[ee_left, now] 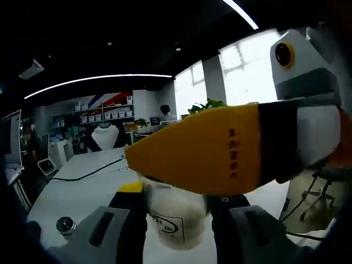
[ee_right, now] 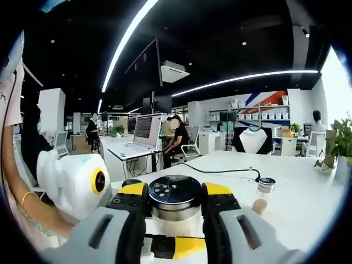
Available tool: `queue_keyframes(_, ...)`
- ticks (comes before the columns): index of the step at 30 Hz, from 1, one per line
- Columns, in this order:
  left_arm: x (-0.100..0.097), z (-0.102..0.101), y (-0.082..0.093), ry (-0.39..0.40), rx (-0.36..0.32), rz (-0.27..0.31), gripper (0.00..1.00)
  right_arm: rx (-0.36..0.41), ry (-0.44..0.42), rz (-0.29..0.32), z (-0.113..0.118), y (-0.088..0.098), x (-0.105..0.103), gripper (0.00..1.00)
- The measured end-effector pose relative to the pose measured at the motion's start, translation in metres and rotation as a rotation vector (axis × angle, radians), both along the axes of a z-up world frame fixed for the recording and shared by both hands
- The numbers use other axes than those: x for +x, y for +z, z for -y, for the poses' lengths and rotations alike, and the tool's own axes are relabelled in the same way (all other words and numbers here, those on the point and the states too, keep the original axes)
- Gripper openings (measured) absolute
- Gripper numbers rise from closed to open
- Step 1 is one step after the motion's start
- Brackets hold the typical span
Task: Rotate the seasoning bottle until the label or dispensing opening points toward the visible target arrow and the bottle remains upright within the marked orientation range
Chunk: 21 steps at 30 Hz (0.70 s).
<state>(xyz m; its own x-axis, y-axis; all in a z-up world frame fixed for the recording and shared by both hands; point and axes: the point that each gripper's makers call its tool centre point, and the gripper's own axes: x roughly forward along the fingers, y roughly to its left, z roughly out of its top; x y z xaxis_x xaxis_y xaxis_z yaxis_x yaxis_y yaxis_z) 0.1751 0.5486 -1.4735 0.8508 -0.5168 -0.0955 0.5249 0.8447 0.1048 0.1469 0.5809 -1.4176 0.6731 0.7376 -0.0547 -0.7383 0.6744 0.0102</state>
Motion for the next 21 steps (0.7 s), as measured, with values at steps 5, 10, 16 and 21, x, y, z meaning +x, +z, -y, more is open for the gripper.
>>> queue_keyframes(5,0.0001,-0.0059,-0.0022,0.071,0.015,0.0,0.46,-0.011,-0.096,0.02,-0.0026,-0.0026,0.0011,0.36)
queue_keyframes(10,-0.002,-0.0047,0.0,0.082,-0.026,-0.008,0.46,-0.003,-0.113,0.016,0.0004,0.0003,0.0038,0.36)
queue_keyframes(16,0.0,-0.0039,0.0024,0.097,0.006,0.022,0.46,-0.029,-0.168,0.04,0.0,-0.0007,0.0024,0.36)
queue_keyframes(21,-0.0048,-0.0049,-0.003,0.085,-0.014,-0.007,0.46,-0.013,-0.163,0.014,0.0027,-0.0037,0.0048,0.35)
